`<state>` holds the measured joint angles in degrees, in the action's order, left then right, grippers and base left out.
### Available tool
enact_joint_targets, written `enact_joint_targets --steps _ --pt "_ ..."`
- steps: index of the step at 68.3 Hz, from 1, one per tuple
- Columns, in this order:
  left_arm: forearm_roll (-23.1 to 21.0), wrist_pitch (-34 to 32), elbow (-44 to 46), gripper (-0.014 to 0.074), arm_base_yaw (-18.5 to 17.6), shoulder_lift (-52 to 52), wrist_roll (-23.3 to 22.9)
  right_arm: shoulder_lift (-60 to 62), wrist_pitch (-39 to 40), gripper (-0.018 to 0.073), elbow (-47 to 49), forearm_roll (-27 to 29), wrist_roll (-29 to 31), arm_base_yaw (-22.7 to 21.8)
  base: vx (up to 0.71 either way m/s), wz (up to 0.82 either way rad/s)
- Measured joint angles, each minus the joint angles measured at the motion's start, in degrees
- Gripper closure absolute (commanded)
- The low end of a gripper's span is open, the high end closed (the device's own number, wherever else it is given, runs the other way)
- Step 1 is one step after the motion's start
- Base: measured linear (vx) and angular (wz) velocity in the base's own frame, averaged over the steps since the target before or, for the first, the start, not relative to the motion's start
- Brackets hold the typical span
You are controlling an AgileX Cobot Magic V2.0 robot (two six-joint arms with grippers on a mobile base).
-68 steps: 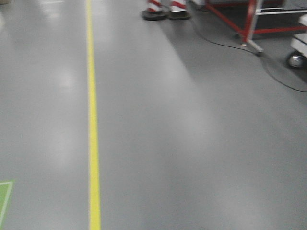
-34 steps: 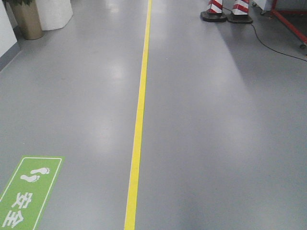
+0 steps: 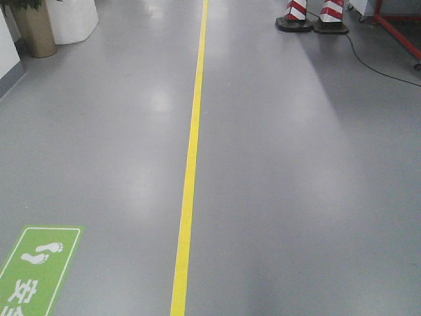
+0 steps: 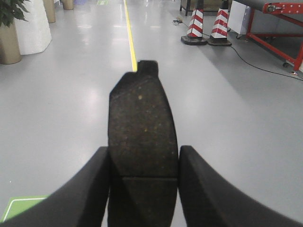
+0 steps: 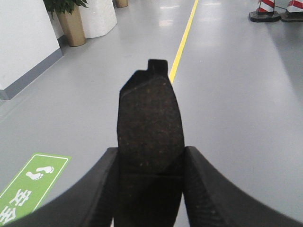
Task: Move and align brake pads A on conveyor
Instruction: 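Drive the base across the floor holding a pad in each gripper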
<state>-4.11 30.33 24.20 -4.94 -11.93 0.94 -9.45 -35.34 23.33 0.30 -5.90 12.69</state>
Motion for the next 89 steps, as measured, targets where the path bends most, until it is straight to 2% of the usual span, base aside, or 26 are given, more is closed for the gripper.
enact_joint_targets --steps 29,89 --pt "0.0 0.0 0.0 0.0603 0.0 0.0 0.0 0.0 0.0 0.0566 0.0 0.0 0.0 0.0 0.39 -0.06" --pt "0.0 0.0 0.0 0.0603 0.0 0.0 0.1 0.0 0.0 0.0566 0.0 0.0 0.0 0.0 0.58 -0.02"
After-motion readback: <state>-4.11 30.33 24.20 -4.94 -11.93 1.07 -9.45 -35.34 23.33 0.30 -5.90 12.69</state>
